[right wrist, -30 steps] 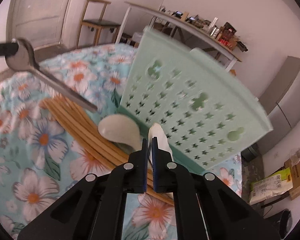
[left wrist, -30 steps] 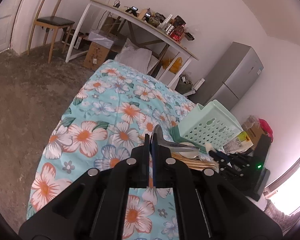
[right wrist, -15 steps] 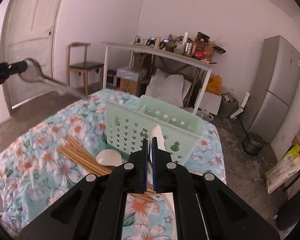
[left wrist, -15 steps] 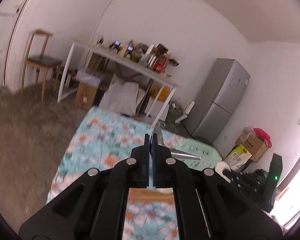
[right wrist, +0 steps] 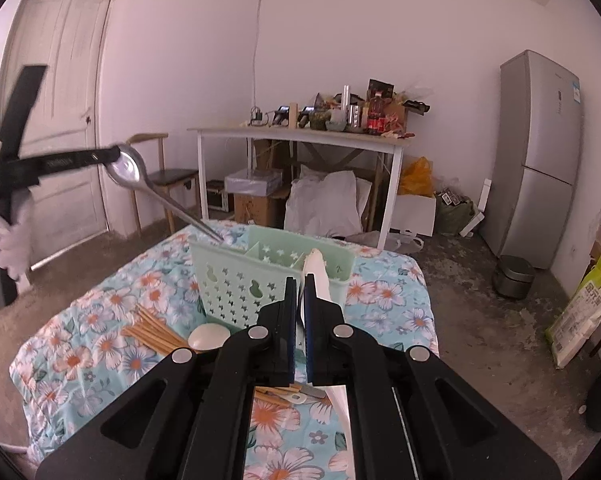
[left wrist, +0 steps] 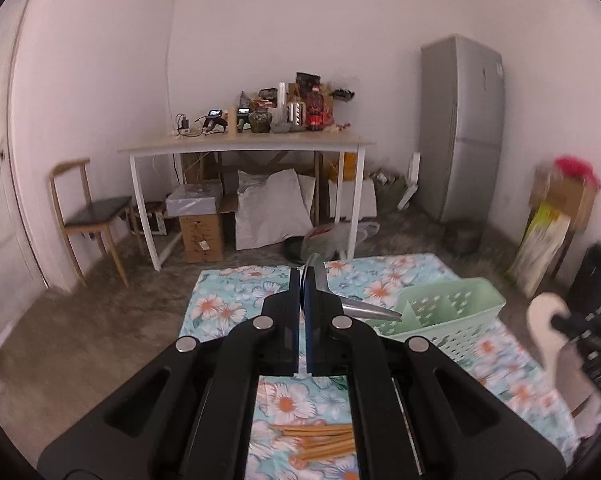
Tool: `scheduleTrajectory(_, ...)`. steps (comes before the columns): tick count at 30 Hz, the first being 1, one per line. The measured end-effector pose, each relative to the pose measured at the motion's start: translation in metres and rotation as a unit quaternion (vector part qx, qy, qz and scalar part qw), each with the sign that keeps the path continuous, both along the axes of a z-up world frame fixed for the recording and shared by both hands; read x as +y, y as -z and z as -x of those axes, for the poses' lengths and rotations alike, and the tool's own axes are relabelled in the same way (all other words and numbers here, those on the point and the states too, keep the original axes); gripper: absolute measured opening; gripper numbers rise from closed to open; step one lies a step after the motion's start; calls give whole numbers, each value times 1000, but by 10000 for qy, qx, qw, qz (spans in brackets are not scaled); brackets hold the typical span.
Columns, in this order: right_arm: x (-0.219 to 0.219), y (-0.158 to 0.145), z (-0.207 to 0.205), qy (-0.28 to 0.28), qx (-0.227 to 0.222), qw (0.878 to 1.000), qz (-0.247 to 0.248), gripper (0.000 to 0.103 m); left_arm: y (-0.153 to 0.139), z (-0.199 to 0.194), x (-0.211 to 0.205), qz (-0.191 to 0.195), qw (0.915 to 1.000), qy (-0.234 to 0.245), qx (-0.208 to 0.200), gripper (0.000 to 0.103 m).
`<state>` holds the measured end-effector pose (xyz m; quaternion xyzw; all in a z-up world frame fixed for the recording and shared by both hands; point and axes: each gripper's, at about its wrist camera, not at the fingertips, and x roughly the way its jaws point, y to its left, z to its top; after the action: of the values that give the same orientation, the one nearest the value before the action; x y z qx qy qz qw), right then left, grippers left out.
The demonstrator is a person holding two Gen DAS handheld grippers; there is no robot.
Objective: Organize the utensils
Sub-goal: 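Lower the silver spoon into the holder with left while right drops the white spoon in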
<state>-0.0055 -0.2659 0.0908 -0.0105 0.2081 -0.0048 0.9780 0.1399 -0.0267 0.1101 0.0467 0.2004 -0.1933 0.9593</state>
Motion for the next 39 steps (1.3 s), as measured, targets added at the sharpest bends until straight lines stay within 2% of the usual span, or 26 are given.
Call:
scheduleTrajectory(6,-14,-5,3,10,-167,9997,-169,4,3,-27,-39,-583,9979,87,271,1)
scheduleTrajectory(10,-23,-9,4,11,-277,9993,-266,4,9,-49,-54,-646,9962,141,569,2)
scheduleTrajectory(13,-29,-13,4,-7,-350,9986,-391,4,12,-60,-61,-463,9953,241,813,3)
scheduleTrajectory(18,-38,-18,5,-23,-439,9974,-565,4,18,-65,-61,238,9934,520,995,7)
scheduleTrajectory(20,-41,-20,5,-31,-467,9970,-620,4,18,-67,-56,521,9922,536,997,19)
scheduleTrajectory(25,-44,-30,6,-114,-602,9954,-741,4,11,-58,-37,1013,9909,443,769,32)
scheduleTrajectory(31,-47,-56,4,-352,-955,9900,-974,4,11,-37,-13,1167,9908,324,596,44)
scheduleTrajectory(39,-55,-93,-17,-857,-1423,9752,-1461,4,49,6,2,871,9938,183,672,57)
